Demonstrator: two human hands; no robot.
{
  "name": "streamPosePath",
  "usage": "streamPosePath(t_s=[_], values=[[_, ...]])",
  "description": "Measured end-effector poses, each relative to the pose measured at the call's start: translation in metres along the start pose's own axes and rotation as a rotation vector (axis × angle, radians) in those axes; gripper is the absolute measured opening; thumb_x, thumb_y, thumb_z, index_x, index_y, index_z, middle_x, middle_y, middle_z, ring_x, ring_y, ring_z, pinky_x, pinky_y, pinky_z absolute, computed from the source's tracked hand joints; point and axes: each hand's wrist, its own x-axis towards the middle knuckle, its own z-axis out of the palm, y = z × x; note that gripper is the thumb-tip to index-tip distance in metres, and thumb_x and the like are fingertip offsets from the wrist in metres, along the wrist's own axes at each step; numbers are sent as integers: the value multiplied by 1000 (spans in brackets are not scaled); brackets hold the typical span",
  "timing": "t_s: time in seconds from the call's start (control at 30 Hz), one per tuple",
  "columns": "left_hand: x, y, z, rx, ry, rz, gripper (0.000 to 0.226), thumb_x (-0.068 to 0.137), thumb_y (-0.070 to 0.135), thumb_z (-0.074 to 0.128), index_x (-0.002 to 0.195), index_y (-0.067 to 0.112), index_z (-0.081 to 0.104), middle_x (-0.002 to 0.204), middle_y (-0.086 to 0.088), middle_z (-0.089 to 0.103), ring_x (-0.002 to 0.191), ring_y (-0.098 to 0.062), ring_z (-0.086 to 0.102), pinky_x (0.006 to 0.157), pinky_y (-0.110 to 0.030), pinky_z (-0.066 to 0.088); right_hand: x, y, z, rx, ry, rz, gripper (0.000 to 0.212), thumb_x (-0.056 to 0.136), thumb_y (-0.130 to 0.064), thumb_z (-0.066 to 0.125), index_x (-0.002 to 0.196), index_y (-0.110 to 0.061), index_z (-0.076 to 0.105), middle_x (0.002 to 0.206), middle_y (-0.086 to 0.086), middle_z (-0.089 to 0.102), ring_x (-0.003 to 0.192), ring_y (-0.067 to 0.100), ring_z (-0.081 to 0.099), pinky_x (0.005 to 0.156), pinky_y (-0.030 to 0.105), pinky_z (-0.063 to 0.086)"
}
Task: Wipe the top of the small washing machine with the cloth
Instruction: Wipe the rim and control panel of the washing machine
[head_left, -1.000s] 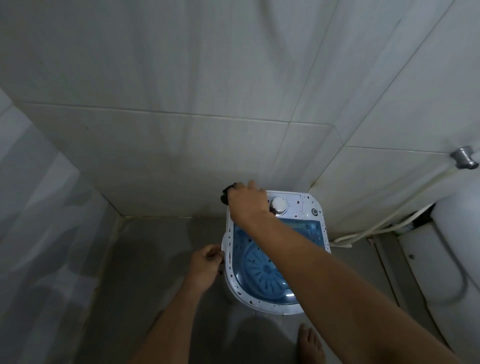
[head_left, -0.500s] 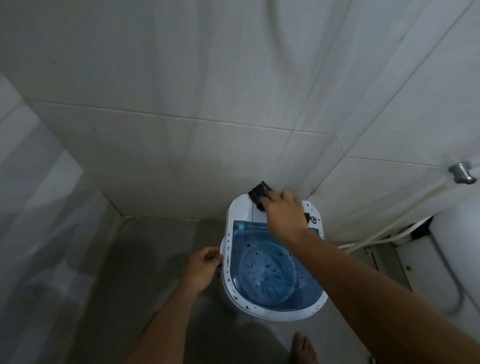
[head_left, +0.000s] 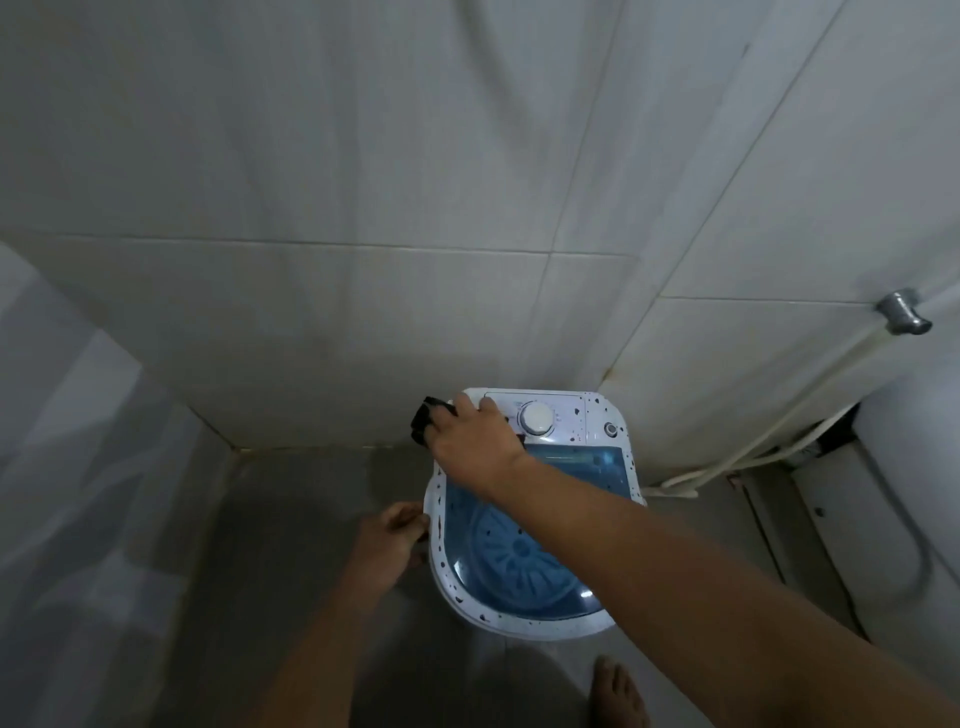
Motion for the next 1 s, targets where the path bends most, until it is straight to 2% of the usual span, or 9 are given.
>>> streamPosePath(t_s=[0.13,0.2,0.3,0.5,0.57,0.67,0.77,0.9,1.0], values=[[-2,0,1,16,10,16,16,97,8,61,108,11,70,104,-12,77,95,-30,74,84,-43,60,37,18,-18,-64,-98,223,40,95,-20,56,134,-15,56,137,10,50,123,35,42,95,48,38],[-3,1,1,26,7,26,15,97,9,60,106,13,71,102,-10,78,94,-29,75,88,-47,60,35,4,-23,-152,-166,191,41,95,-24,58,134,-13,57,135,13,50,119,35,44,92,47,40],[-3,0,1,9,16,50,13,96,7,60,100,12,72,99,-10,78,91,-30,75,88,-48,59,10,-20,-18,-335,-258,9,34,97,-22,56,130,-11,59,130,18,52,113,37,46,86,46,44],[-2,1,2,17,29,46,16,96,7,60,96,17,73,96,-6,79,93,-26,75,85,-45,61,34,5,-34,-254,-169,129,38,97,-22,53,134,-14,57,134,15,51,119,36,44,92,49,40],[-3,1,2,33,32,47,17,96,7,60,90,18,72,94,-8,78,92,-28,75,83,-45,61,18,-13,-34,-279,-204,93,36,98,-23,53,131,-12,59,131,18,52,116,36,45,90,48,41],[-1,0,2,41,22,38,17,95,6,61,87,17,71,95,-12,77,93,-33,74,87,-52,60,-8,-29,-28,-233,-289,54,36,97,-23,56,130,-9,59,132,20,52,117,39,45,93,50,42],[-2,2,3,47,28,41,19,96,5,59,92,19,71,99,-9,76,97,-29,72,88,-50,59,16,8,-28,-130,-196,139,41,95,-22,58,134,-13,58,135,15,53,122,37,44,96,51,39],[-9,7,4,23,34,27,20,97,5,59,95,21,71,104,-10,76,99,-31,72,90,-52,58,25,68,-19,-10,-216,353,37,93,-15,56,130,-16,58,134,11,55,122,34,44,92,47,39],[-6,7,4,27,35,24,19,96,4,60,94,20,71,105,-14,76,100,-34,72,88,-51,59,-7,63,7,42,-59,320,51,89,-10,58,139,-14,48,146,14,46,120,37,44,88,48,44]])
